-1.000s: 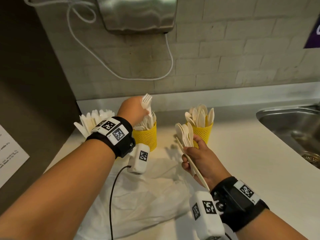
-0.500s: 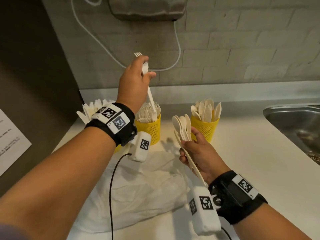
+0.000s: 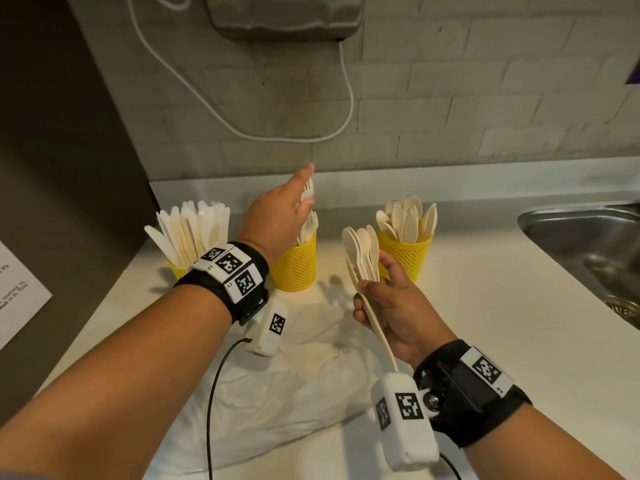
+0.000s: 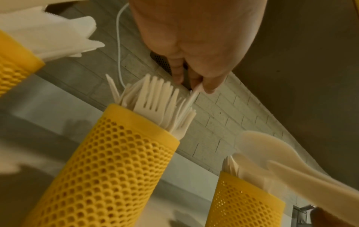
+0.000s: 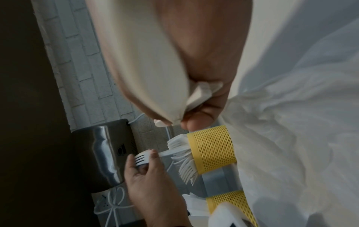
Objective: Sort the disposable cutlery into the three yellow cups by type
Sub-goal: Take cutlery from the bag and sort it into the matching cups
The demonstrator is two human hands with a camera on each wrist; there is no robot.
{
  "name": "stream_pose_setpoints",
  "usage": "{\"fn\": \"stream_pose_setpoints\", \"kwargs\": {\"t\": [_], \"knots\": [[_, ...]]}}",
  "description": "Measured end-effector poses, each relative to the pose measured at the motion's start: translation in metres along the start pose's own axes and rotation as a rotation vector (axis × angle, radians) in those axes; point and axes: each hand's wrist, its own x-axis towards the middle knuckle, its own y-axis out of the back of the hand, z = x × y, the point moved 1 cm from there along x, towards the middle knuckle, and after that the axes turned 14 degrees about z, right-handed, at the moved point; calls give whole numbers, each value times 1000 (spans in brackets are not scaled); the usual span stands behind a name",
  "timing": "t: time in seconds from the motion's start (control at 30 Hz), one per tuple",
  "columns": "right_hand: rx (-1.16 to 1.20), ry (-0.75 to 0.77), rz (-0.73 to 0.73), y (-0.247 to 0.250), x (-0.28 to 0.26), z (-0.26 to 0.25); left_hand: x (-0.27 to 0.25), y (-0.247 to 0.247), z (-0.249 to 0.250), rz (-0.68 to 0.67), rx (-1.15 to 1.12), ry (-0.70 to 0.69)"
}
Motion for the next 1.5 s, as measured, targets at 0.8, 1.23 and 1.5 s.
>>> {"fn": "stream_pose_setpoints", "kwargs": {"t": [0.8, 1.23, 1.5], "knots": [[53, 0, -193, -30, -15, 2, -74, 11, 27, -286, -713, 700], [72, -70, -117, -34, -23, 10, -42, 138, -31, 529, -144, 315], [9, -67, -159, -42, -32, 12, -42, 90, -97, 151, 163, 333]]}}
